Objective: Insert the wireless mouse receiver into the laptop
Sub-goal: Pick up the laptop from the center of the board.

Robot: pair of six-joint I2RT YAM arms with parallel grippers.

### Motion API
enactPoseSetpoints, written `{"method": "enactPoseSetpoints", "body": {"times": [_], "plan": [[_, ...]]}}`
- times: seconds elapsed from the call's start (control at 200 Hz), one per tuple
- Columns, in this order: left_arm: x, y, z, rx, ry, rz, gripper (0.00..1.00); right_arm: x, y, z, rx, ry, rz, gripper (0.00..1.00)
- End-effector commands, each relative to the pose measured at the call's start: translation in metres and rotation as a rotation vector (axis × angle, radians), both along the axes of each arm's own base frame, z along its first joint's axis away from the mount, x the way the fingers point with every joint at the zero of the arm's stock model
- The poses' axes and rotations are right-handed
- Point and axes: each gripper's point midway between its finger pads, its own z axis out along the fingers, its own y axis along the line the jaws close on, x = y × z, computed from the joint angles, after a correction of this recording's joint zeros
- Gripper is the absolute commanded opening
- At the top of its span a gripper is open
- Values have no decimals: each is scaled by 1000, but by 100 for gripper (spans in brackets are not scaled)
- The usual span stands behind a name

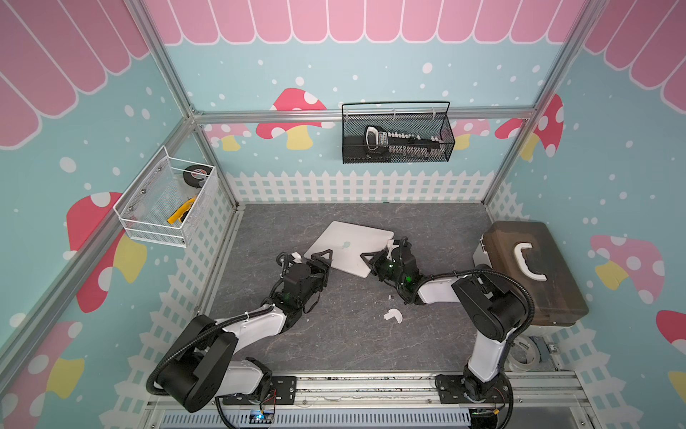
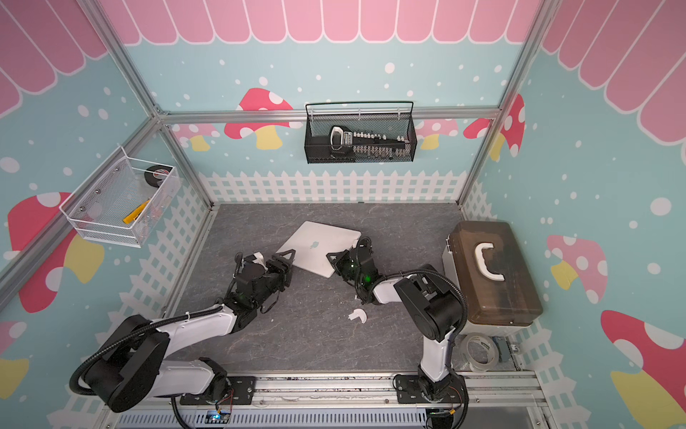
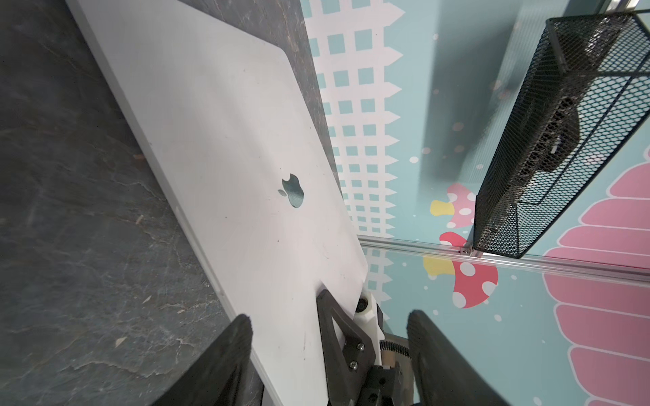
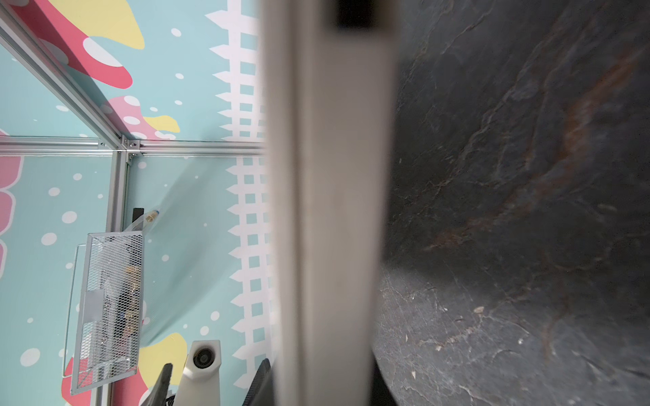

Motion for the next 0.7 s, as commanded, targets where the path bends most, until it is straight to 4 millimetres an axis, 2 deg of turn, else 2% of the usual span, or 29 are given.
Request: {"method": "enactPoseSetpoints", "body": {"times": [0.0,0.1,0.25,0.485,0.6,0.695], "plan": [[2,-8,-1,-83,-21,24,68,11,12,59,105,-159,9,0],[0,-16,-9,-84,-4,13,69,12,13,64,112,-168,6,0],[2,-27,-11,-76,-8,-1,70,13,16,73,127,-182,7,0],[18,-31,-18,-105,-57,27,70,5,22,80,145,-183,30,0],[28,-35,-18,-157,-104,28,64,0,20,77,148,-172,37,0],[35,-40,-16,-190,-139,26,54,-3,19,73,142,-164,35,0]]}}
